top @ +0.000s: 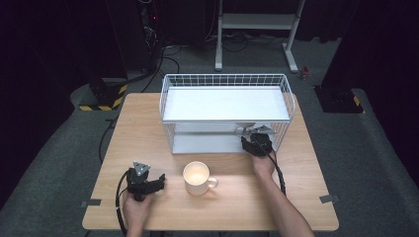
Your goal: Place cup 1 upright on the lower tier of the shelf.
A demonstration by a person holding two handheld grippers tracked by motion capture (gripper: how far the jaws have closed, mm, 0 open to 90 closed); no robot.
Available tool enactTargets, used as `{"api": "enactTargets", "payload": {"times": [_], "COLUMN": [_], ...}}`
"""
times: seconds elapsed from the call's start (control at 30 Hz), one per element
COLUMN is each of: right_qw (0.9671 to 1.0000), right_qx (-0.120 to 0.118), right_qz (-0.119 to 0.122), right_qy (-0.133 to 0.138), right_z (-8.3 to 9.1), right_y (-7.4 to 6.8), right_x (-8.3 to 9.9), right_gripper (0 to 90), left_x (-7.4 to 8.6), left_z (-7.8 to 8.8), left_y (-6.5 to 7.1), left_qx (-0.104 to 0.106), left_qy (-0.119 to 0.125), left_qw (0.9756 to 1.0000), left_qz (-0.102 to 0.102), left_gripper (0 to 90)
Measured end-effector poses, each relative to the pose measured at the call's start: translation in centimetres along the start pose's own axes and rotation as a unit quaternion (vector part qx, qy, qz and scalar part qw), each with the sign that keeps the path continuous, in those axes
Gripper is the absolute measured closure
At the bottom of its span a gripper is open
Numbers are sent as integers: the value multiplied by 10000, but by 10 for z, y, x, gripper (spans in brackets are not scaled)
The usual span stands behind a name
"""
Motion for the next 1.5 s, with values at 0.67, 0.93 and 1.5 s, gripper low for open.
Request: {"api": "enactTargets", "payload": {"times": [0.67,0.93,1.5], "right_qw": [9997,9995,9992], "right_qx": [-212,-262,-306], "right_qz": [55,-4,85], "right_qy": [106,161,246], "right_z": [20,30,44], "right_y": [12,19,24], "right_x": [8,12,20], "right_gripper": [448,441,431], "left_x": [0,0,0], "left_z": [0,0,0], "left_y": [0,0,0], "left_qx": [1,0,-4], "left_qy": [0,0,0], "left_qw": [10000,10000,10000], "left_qz": [1,1,-3], "left_gripper": [153,154,154]}}
Point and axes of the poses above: each handheld gripper's, and its own axes: z roughly backward along the jaws, x roughly out of its underside, y roughly to its right, the point moved 1 cm from there along -z, roughly forward along the jaws, and after that the axes turned 7 degrees about x, right-handed, at the moved point
